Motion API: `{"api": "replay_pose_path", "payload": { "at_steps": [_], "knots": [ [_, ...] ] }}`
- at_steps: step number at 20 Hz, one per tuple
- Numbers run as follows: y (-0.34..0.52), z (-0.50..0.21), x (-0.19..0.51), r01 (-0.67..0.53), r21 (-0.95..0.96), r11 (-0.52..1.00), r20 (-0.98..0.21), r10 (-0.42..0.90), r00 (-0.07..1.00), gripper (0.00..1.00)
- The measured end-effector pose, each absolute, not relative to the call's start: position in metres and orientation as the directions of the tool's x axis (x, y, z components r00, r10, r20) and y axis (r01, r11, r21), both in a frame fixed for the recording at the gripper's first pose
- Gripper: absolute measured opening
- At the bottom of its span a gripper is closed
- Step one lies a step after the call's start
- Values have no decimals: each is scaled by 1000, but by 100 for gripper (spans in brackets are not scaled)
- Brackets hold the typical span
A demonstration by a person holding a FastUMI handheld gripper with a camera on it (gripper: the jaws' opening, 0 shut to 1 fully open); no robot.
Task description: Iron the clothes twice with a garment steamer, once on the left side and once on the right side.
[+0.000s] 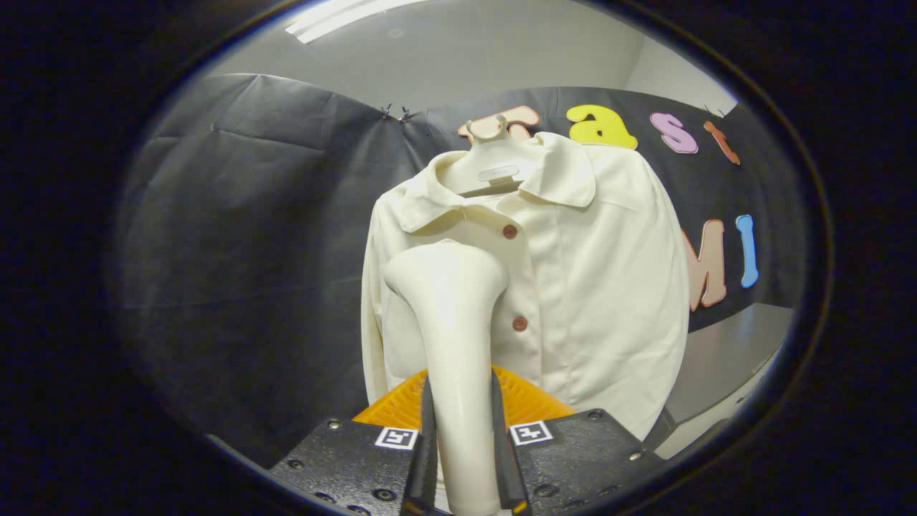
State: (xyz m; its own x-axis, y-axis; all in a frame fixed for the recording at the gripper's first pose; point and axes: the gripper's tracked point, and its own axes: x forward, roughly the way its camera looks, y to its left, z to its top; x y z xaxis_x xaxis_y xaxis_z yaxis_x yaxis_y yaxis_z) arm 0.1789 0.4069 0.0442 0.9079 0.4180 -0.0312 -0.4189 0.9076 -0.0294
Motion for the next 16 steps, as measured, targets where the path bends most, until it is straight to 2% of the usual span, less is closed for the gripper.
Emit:
{"api": "replay_pose_path", "payload": {
  "at_steps": [3,7,16],
  "knots": [
    [417,35,187,-403,-1,915,-35,403,915,32],
    [428,10,199,-395,28,918,-126,395,910,34],
    [437,-32,212,-354,-6,935,-177,347,921,32]
  ]
}}
